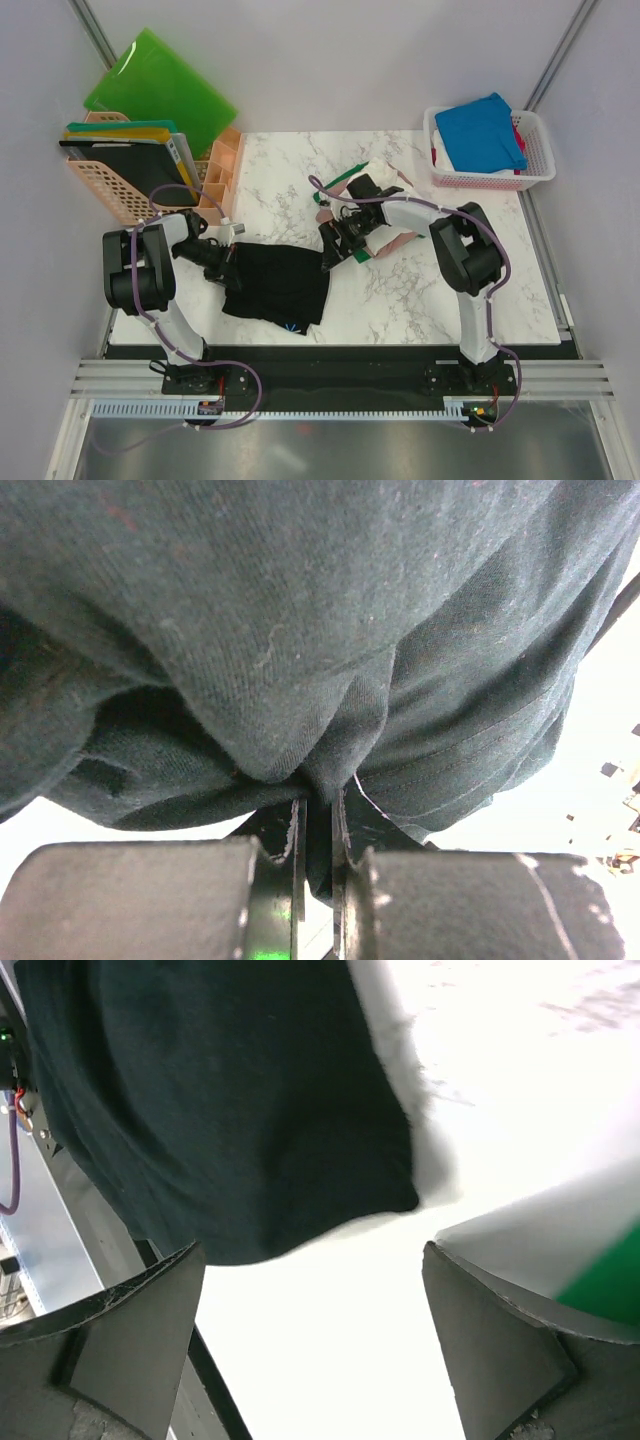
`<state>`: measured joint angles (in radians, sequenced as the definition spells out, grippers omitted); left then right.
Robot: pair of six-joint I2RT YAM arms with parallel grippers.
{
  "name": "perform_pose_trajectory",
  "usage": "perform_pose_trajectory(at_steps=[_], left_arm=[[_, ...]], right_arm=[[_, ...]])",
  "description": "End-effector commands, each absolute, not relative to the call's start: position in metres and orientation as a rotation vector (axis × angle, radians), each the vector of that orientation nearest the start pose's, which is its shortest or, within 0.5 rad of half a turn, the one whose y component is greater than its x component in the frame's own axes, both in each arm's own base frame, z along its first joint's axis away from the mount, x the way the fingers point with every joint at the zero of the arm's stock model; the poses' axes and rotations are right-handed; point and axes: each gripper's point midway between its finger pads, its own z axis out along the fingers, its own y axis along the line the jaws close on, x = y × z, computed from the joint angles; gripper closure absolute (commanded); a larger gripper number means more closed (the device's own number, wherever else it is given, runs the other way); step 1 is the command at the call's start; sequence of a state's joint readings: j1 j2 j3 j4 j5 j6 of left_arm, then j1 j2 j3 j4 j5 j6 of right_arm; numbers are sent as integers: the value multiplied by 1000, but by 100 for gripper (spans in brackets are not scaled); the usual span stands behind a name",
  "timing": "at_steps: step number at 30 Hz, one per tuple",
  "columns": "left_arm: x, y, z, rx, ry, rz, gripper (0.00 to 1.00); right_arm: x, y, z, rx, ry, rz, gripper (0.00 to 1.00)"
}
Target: Fold and stack the t-shirts
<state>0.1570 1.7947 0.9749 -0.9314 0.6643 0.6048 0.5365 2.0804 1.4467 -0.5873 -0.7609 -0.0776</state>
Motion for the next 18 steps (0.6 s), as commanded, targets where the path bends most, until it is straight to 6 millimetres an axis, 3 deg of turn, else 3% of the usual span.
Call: perform_pose_trajectory(at_steps=[1,8,9,14,18], left_arm=[[233,-43,2,660,2819,-907,98],[230,-46,-1,655,2817,-937,98],[229,-47,-2,652,2820,-946,98],[226,-46,-4,653,2827,-941,98],[227,-46,-4,649,2826,-942,98]], right_arm=[[302,284,24,-1004,2618,1016,2],[320,291,21,-994,2596,1012,2],[321,293,11,-985,2620,1019,2],[334,307,0,-976,2611,1044,2],[326,316,-5,-959,2640,1112,2]])
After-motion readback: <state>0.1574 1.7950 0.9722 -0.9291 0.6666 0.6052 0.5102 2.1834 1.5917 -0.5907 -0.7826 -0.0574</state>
